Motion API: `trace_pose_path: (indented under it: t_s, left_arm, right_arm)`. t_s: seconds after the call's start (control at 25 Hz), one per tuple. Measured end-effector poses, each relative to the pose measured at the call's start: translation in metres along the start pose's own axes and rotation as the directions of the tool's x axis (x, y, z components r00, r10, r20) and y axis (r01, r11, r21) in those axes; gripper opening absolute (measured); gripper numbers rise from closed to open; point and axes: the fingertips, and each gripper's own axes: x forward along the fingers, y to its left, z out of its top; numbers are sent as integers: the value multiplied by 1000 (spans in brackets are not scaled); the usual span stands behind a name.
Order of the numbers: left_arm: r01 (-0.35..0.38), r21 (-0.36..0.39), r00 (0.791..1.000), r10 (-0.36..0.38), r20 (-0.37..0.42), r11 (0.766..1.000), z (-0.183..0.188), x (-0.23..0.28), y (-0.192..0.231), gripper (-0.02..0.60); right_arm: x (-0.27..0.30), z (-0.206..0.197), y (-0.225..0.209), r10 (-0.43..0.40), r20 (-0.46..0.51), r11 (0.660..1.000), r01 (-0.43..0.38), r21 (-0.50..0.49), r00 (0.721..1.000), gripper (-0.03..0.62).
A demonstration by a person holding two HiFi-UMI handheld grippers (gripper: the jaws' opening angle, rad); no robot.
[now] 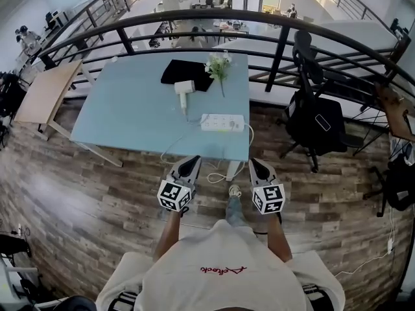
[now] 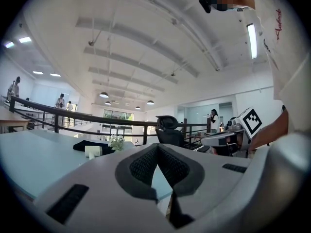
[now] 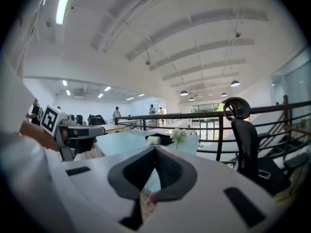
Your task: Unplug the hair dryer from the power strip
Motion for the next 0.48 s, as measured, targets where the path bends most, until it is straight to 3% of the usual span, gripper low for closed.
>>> trace_pose_path:
  t_s: [0.48]
  left_arm:
    - [-22, -14, 1000, 22, -17, 1000, 13, 99, 47, 9]
  right_arm:
    - [85, 26, -64, 37, -13, 999, -37, 8, 999, 17]
